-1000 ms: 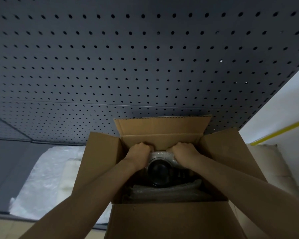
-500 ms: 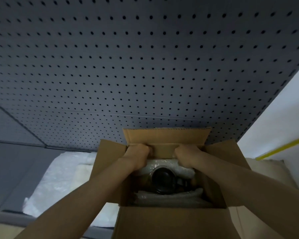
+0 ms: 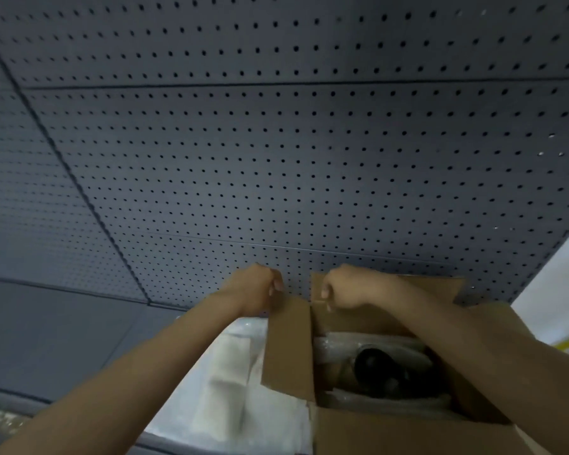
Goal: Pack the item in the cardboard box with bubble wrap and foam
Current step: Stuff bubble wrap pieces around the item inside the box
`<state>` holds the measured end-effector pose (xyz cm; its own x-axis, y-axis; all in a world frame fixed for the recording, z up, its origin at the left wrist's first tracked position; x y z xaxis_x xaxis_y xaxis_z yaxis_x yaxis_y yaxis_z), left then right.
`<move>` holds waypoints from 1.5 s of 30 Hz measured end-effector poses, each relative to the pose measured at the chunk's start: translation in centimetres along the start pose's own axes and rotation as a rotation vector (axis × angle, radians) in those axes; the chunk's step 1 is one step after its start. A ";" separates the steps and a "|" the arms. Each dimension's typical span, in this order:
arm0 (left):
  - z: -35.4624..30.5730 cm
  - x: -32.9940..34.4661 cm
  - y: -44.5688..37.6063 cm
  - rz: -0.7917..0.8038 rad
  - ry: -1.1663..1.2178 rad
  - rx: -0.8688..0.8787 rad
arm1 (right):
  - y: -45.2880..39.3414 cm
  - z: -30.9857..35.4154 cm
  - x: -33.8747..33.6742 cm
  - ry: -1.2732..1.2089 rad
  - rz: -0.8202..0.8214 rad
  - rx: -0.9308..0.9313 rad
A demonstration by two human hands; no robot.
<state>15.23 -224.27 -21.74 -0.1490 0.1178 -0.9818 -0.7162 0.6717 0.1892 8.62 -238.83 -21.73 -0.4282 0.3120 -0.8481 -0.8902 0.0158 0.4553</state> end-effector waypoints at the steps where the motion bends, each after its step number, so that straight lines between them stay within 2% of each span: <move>1: 1.7 -0.1 0.7 -0.012 -0.012 0.007 | -0.1 1.4 -0.5 -0.044 -0.030 0.001; 10: 16.4 0.6 6.4 0.050 -0.059 0.029 | -2.6 15.4 -0.1 -0.225 -0.183 -0.046; 16: 20.9 3.9 7.3 0.117 0.004 0.009 | -6.2 20.7 2.8 -0.257 -0.131 -0.083; 25: 21.9 10.3 5.8 0.223 0.037 -0.001 | -11.0 19.5 7.9 -0.092 0.061 -0.001; 34: 19.8 16.6 4.6 0.382 0.097 0.096 | -13.6 18.9 15.9 0.047 0.218 0.044; 41: 20.1 18.6 4.5 0.433 0.082 0.167 | -14.6 20.1 18.5 0.363 0.148 -0.163; 45: 20.9 18.3 4.8 0.439 0.075 0.185 | -14.5 20.4 18.1 0.391 0.080 -0.261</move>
<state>23.34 -203.58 -39.11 -0.4638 0.3711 -0.8045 -0.4421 0.6899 0.5732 16.94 -214.08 -38.14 -0.4785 -0.0789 -0.8746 -0.8402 -0.2482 0.4821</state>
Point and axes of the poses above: each hand's wrist, its own y-axis away from the middle knuckle, its own x-axis out of the palm, z = x × y, the point moved 6 cm from there along -y, towards the middle knuckle, and after that the axes turned 9 degrees about -y, right-handed, at the moved point
